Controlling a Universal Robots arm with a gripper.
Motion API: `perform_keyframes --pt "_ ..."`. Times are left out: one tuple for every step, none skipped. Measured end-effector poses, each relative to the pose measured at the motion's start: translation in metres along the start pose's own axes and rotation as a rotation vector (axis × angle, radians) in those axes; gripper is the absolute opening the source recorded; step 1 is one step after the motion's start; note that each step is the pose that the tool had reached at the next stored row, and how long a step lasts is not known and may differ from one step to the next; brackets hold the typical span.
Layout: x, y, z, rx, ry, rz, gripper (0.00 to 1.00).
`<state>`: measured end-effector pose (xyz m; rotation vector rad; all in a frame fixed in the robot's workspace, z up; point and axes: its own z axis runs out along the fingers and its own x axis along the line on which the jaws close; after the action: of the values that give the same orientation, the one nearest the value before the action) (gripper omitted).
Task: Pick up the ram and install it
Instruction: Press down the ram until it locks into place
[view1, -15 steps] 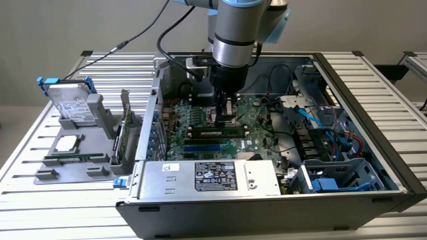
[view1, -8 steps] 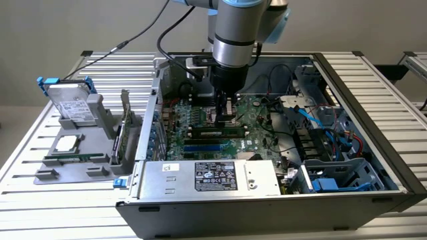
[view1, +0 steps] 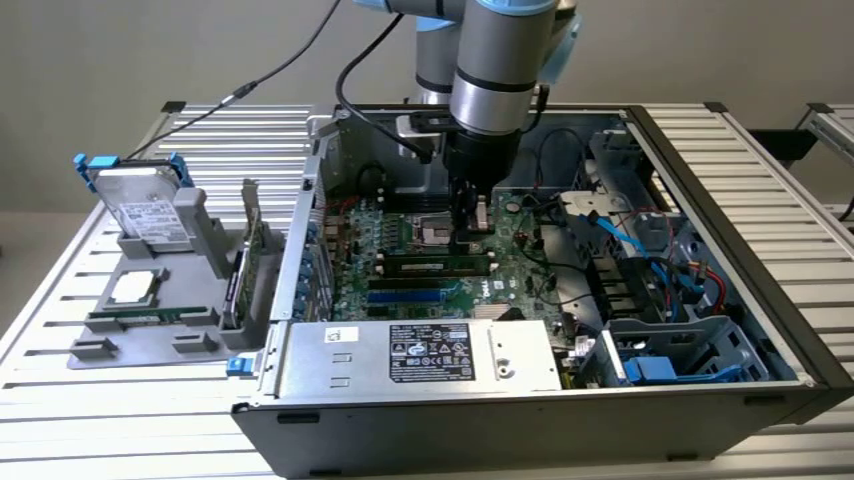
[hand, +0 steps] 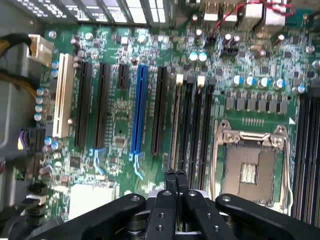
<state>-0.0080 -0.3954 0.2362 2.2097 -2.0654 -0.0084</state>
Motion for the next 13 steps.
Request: perform_keyframes --pt "0.0002 -0.0025 -0.0002 0.0001 0.0001 0.0 0.1" --pt "0.0002 -0.0033 -0.0003 0.0001 0.0002 0.0 0.1" --pt "0.0002 -0.0033 -0.0003 0.0 0.0001 0.0 0.1" --pt "0.0002 -0.0033 0.0 0.0 0.0 0.0 0.1" --pt "0.0001 -0.0034 0.0006 0.0 0.0001 0.0 0.1" --pt "-0.0001 -0.0036 0.0015 -0.0001 0.0002 0.0 0.1" --pt "-0.0002 -0.0038 0.0026 -0.0001 0.0004 0.0 0.1" --pt "-0.0005 -0.004 0.0036 -0.0001 0.0005 0.0 0.1" --pt "-0.0007 -0.0043 0.0045 -0.0001 0.0006 0.0 0.1" --pt "-0.0009 -0.0045 0.0053 -0.0002 0.001 0.0 0.1" --pt "-0.0011 -0.0049 0.0062 -0.0001 0.0013 0.0 0.1" --pt "-0.0013 -0.0052 0.0069 -0.0001 0.0014 0.0 0.1" --pt "-0.0015 -0.0055 0.0076 -0.0004 0.002 0.0 0.1"
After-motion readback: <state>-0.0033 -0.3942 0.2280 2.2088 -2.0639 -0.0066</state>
